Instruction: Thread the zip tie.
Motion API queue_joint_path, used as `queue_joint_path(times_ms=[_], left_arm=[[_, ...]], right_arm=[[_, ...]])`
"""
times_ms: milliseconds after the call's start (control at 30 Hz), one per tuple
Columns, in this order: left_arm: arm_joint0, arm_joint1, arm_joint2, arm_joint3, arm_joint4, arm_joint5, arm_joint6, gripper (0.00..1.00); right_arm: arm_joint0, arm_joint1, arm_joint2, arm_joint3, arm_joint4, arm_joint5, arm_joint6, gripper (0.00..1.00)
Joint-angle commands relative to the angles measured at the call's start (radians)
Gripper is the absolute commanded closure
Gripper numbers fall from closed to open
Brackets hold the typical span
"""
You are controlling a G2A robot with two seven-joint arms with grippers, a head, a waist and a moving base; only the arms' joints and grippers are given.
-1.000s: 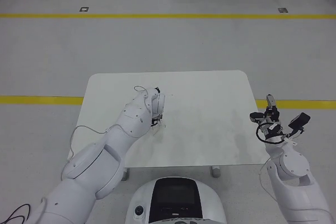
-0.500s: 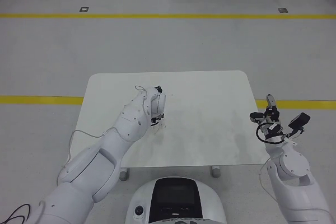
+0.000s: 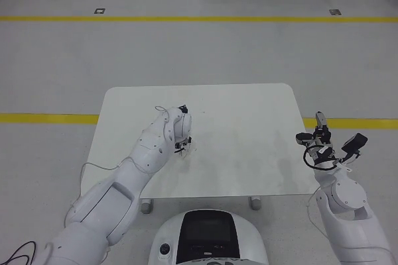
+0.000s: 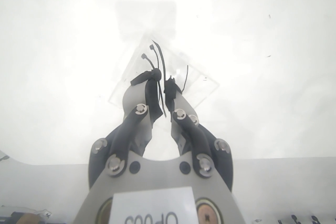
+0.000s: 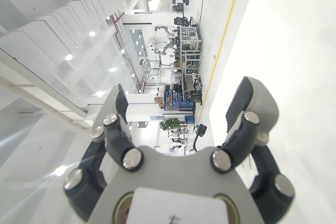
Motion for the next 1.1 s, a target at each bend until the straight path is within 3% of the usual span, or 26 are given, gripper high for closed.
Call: queue_joint_path(times_ms=[0, 433, 600, 700, 1067], left_arm=[[0.002, 0.001, -0.004, 0.003, 0.001, 0.000, 0.000, 0.71], [0.003, -0.003, -0.019, 0.016, 0.000, 0.000, 0.015, 0.84], [0.008, -0.008, -0.027, 0.024, -0.013, 0.000, 0.031, 0.69], [0.011, -0.012, -0.034, 0.032, -0.035, 0.000, 0.048, 0.68], [0.002, -0.027, -0.030, 0.098, -0.104, 0.000, 0.104, 0.83]], right_arm=[[0.000, 0.000, 0.000, 0.000, 0.000, 0.000, 0.000, 0.00], [0.000, 0.000, 0.000, 0.000, 0.000, 0.000, 0.000, 0.00], [0.000, 0.000, 0.000, 0.000, 0.000, 0.000, 0.000, 0.00], [0.000, 0.000, 0.000, 0.000, 0.000, 0.000, 0.000, 0.00], [0.000, 0.000, 0.000, 0.000, 0.000, 0.000, 0.000, 0.00]])
